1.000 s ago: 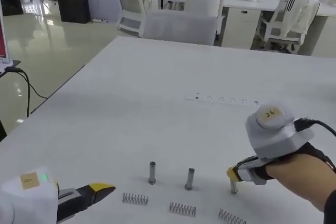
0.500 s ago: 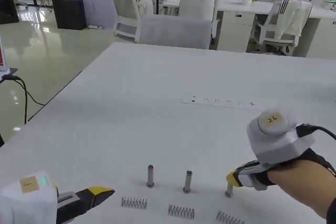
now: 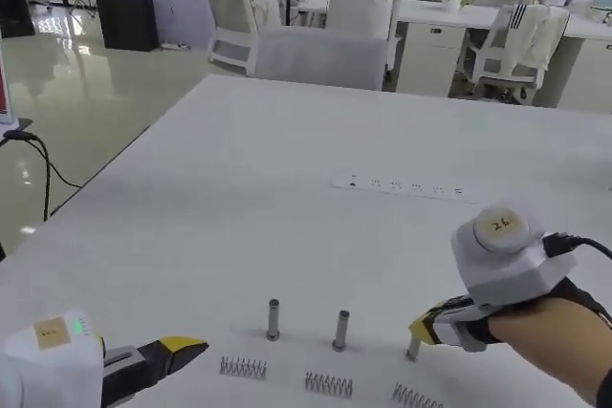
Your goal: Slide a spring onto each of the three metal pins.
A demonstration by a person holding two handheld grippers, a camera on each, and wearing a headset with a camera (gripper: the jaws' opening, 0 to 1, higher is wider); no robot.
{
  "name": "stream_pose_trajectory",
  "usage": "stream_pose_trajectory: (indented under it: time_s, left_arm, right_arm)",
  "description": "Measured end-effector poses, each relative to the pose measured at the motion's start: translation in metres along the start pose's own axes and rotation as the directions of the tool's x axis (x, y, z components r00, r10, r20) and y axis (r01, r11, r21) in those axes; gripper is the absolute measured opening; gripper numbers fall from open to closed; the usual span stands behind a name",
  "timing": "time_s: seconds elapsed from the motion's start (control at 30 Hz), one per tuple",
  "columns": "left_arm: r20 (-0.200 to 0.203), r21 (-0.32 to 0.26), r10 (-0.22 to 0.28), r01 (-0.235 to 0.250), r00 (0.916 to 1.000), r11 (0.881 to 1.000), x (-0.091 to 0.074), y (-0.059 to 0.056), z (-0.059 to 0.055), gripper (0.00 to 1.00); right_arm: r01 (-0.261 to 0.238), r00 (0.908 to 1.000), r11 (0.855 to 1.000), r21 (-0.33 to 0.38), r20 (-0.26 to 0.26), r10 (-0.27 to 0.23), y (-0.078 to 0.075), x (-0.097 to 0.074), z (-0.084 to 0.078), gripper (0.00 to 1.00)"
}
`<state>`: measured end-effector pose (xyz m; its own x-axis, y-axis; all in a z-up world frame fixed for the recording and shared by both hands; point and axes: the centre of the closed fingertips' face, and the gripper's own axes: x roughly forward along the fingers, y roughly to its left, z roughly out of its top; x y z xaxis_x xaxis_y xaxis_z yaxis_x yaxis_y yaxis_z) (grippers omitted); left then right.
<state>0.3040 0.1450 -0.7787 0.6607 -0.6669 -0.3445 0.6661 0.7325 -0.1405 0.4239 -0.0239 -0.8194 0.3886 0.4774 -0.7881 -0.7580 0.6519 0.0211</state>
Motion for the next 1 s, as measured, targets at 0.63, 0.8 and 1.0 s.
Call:
stream_pose_trajectory:
  time_s: [0.63,0.8,1.0]
  left_arm:
    - [-0.012,0.025,-0.019,0.019,0.9998,1.000,0.002,0.000,0.004,0.61]
    - [-0.017,0.028,-0.021,0.021,0.9996,0.999,0.002,-0.001,0.004,0.61]
    - [-0.018,0.033,-0.025,0.026,0.9995,0.999,0.003,-0.003,0.007,0.61]
  right_arm:
    - [0.000,0.9997,1.000,-0.011,0.025,0.000,0.001,-0.009,-0.003,0.13]
    - [-0.040,0.9989,0.999,-0.023,0.024,0.041,0.012,-0.018,-0.016,0.14]
    - [-0.087,0.9962,0.994,-0.063,-0.005,0.087,0.021,-0.025,-0.031,0.15]
